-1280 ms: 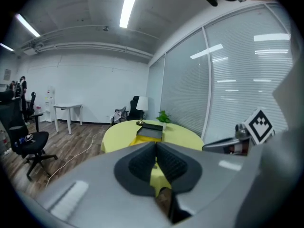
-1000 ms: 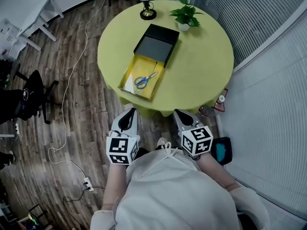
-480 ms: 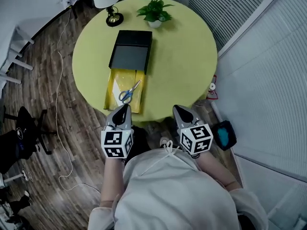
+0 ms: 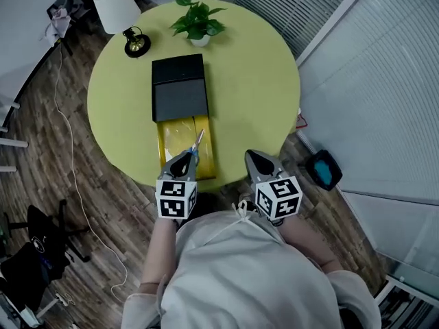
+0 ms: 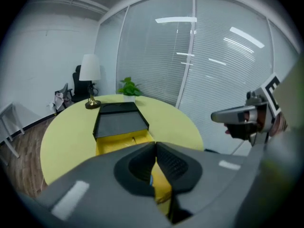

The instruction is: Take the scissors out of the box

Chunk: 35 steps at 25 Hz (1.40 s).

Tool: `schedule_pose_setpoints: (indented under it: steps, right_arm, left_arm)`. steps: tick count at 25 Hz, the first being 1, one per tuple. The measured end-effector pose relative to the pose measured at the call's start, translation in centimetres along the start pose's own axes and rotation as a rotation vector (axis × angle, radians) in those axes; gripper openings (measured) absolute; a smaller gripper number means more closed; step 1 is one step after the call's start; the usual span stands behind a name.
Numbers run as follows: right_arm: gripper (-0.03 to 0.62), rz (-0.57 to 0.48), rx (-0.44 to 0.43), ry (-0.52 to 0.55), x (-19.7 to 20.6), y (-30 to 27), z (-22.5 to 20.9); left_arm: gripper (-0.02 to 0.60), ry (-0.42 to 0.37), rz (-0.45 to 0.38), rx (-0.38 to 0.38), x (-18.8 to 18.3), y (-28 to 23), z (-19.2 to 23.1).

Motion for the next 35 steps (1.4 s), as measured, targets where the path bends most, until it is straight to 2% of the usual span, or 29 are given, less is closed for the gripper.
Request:
schedule_pose_setpoints:
  steps: [6,7,9,12,14,16,19,23,24,25,29,35]
  right_arm:
    - [-0.001,-0.003,0.048,-0.065,-0.7,-2.1,1.9]
    - [-0.002,0.001,0.051,-0.078,-0.6,-2.4,2.0]
    - [-0.002,0.018,0.054,-0.091,-0.4,-3.1,2.3]
    - [0.000,0.040,0.060,-0.077,-0.1,-4.1,2.8]
    - [-0.002,0.050,0.065,-0.073,0.1,-4.5,3.1]
    - [-0.001,0.058,0.066,-0.082,0.5,-4.7,3.2]
    - [-0.002,0.067,0.074,-0.089,0.8,-4.9,3.1]
    - [-0.002,0.084,0.089,-0.079,1.1,-5.1,2.7]
    - [-0.002,0.086,0.088,-0.079,1.1,-5.1,2.6]
    - [-0.002,0.087,0.087,-0.079,1.1,-5.1,2.5]
    - [-0.002,0.100,0.070,-0.087,1.2,-5.4,2.1]
    - [0.000,0.129,0.047,-0.089,1.5,-5.3,1.7]
  left_arm:
    - [0.016,-0.066,0.208,0.062,2.2,-4.2,2.3]
    - [0.047,-0.084,0.245,0.075,2.5,-4.8,2.5]
    - [0.069,-0.107,0.304,0.101,3.0,-6.1,2.9]
    - [0.110,-0.103,0.388,0.129,3.8,-7.9,3.5]
    - [0.140,-0.120,0.444,0.127,4.2,-9.0,3.8]
    - [0.143,-0.149,0.484,0.111,4.4,-9.8,3.9]
    - [0.146,-0.186,0.527,0.091,4.5,-11.0,3.8]
    - [0.140,-0.152,0.574,0.070,4.7,-12.6,4.2]
    - [0.102,-0.139,0.575,0.059,4.7,-12.7,4.4]
    - [0.098,-0.125,0.571,0.054,4.7,-12.8,4.5]
    - [0.094,-0.117,0.530,0.063,4.8,-12.7,4.6]
    - [0.094,-0.107,0.522,0.095,4.9,-12.7,4.9]
Point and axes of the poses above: the fingertips, and each gripper's own axes: y backward along the fingers, z to its left, x out of its underside, the point moved 7 cm from there along y, backward along the fingers, and after that the axes turned 14 degrees about z, right-handed, at the moved point
